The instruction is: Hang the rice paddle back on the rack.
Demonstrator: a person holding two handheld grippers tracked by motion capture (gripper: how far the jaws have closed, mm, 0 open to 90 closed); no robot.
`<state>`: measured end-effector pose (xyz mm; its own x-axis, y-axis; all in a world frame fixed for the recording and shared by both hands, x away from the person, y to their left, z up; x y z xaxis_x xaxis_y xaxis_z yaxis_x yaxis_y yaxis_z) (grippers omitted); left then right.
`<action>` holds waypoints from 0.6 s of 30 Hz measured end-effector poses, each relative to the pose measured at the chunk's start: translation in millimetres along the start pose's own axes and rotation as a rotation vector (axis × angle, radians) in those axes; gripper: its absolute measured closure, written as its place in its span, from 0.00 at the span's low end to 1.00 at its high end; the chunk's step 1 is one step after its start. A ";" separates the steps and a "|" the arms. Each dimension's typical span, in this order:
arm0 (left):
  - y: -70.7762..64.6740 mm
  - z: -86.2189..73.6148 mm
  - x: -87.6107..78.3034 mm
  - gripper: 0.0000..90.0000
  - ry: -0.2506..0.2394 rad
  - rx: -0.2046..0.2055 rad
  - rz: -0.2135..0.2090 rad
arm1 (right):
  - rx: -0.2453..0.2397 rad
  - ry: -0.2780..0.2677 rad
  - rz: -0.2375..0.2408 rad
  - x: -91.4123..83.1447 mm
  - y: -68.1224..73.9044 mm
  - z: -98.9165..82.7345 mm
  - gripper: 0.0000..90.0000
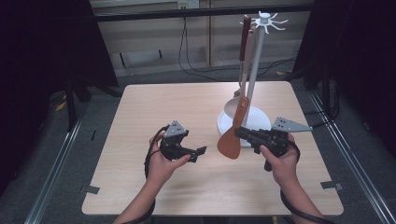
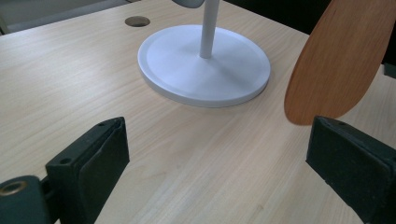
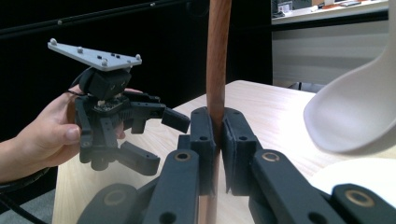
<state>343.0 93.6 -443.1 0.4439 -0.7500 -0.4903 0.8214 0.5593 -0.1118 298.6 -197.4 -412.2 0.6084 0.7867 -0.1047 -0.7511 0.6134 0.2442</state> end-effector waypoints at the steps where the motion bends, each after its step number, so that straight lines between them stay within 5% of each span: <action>1: 0.4 -0.3 -0.6 0.06 0.001 -0.003 0.005 | -0.005 0.004 0.002 -0.8 -0.8 2.6 0.94; 18: 8.9 -9.2 -4.8 0.05 0.004 -0.009 0.031 | -0.050 -0.013 0.040 -3.0 -8.4 37.2 0.94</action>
<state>344.9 105.4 -449.7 0.4675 -0.7308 -0.4974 0.8039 0.5854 -0.1045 312.6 -207.4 -378.1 0.5806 0.8099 -0.0832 -0.7866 0.5843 0.1994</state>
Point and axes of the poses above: each handheld gripper's, and its own axes: x roughly forward along the jaws, z roughly out of its top, y roughly to its left, the point moved 2 cm from there along x, roughly forward along the jaws, and after that the axes turned 1 degree about -y, right-handed, at the moved point
